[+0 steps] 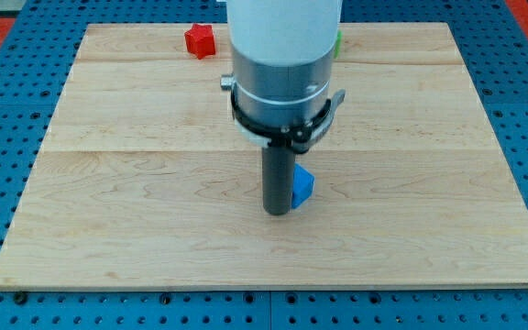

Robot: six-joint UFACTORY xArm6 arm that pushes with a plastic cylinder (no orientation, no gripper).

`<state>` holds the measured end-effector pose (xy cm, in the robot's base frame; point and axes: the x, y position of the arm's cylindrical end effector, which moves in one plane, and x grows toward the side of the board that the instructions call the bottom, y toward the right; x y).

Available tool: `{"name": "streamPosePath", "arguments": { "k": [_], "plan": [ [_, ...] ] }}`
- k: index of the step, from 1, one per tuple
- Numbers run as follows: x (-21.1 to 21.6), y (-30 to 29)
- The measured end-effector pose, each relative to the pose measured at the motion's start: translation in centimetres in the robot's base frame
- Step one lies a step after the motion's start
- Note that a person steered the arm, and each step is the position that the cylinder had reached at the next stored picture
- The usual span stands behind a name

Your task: Push the blue cube closer to the blue triangle

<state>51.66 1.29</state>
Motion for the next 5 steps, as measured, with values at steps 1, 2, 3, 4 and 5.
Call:
{"name": "streamPosePath", "arguments": {
  "k": [1, 2, 3, 4, 5],
  "plan": [
    [1.9, 0.6],
    [5.0, 4.7],
    [0.5, 6.4],
    [-1.7, 5.8],
    [-1.6, -0.5]
  ]
}}
